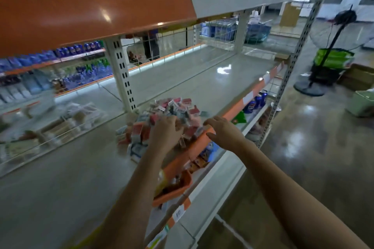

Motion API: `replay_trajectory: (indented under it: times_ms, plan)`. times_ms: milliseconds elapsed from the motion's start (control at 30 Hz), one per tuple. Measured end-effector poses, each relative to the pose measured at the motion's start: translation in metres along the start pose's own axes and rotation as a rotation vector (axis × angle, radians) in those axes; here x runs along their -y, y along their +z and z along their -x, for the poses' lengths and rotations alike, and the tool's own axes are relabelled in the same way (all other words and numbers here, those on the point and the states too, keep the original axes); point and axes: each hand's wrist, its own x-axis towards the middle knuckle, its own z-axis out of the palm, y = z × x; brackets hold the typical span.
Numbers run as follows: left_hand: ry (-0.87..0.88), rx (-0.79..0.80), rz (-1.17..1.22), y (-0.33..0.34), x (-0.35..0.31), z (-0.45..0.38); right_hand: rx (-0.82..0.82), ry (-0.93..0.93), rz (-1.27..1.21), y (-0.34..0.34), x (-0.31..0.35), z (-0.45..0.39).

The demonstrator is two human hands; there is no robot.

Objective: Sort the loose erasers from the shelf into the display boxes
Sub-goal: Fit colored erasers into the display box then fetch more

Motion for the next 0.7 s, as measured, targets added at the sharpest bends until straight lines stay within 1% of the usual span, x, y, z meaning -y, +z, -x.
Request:
replay_trajectory:
  times_ms: [100,200,400,500,633,700]
  plan:
    - [-0.032,-0.017,-0.039,0.009,0.005,-0.04,0.053,-0.002,0.006,0.001,-0.017,-0.046]
    - [-0.065,-0.033,-0.1,0.018,0.008,-0.064,0.032,0.01,0.01,0.008,-0.03,-0.077]
    - [-0.094,0.052,-0.106,0.033,0.01,-0.089,0.051,0.016,0.01,0.028,-0.057,-0.124]
    - [-0.114,0.072,-0.127,0.036,0.012,-0.097,0.045,-0.035,-0.001,0.035,-0.066,-0.143]
    - [-0.133,0.092,-0.037,0.035,0.016,-0.096,0.079,-0.166,-0.069,0.033,-0.08,-0.158]
    - [-0.148,0.073,-0.012,0.035,0.018,-0.094,0.085,-0.232,-0.139,0.027,-0.087,-0.163]
